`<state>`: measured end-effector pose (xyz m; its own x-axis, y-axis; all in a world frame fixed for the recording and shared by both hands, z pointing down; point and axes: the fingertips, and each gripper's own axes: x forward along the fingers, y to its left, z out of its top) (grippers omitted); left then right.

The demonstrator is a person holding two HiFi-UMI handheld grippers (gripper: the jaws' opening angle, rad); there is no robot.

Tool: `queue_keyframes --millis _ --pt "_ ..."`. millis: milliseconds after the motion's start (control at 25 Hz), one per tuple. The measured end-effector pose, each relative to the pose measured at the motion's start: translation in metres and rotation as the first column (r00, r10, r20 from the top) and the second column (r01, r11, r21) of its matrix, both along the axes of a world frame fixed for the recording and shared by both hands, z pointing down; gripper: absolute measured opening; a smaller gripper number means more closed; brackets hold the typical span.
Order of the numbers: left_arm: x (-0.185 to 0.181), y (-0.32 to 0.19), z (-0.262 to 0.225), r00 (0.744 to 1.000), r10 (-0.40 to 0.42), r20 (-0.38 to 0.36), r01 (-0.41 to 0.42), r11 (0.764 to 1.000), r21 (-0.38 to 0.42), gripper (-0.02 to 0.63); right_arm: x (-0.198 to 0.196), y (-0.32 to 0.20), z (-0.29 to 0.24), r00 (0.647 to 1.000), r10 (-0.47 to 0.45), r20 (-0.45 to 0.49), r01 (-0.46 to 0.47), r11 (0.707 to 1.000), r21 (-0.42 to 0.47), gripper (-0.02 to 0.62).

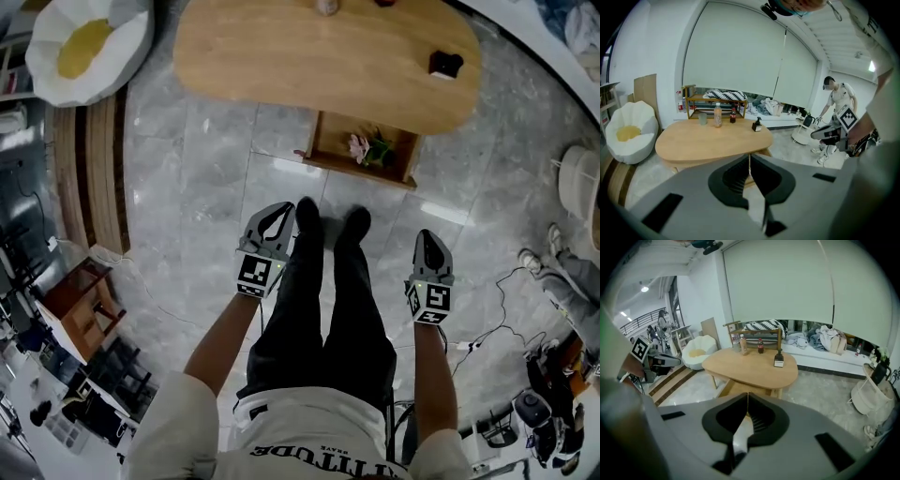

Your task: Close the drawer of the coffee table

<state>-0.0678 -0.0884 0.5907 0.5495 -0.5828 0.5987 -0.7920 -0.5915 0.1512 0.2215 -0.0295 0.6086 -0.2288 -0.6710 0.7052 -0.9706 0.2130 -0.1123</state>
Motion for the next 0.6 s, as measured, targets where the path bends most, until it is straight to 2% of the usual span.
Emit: queue_keyframes --millis 360,600 --pt "-0.011 -0.005 0.08 0.999 -0.05 0.004 0.05 0.998 -0.022 0.023 -0.006 0.002 0.086 0.999 0.035 0.032 -0.034 0.998 -0.049 0.021" --pt "0.0 0.003 0.131 0.999 -0.036 0.009 0.037 0.998 -0.054 0.023 -0.015 0.004 0.133 0.999 0.012 0.051 -0.008 0.997 -0.077 0.021"
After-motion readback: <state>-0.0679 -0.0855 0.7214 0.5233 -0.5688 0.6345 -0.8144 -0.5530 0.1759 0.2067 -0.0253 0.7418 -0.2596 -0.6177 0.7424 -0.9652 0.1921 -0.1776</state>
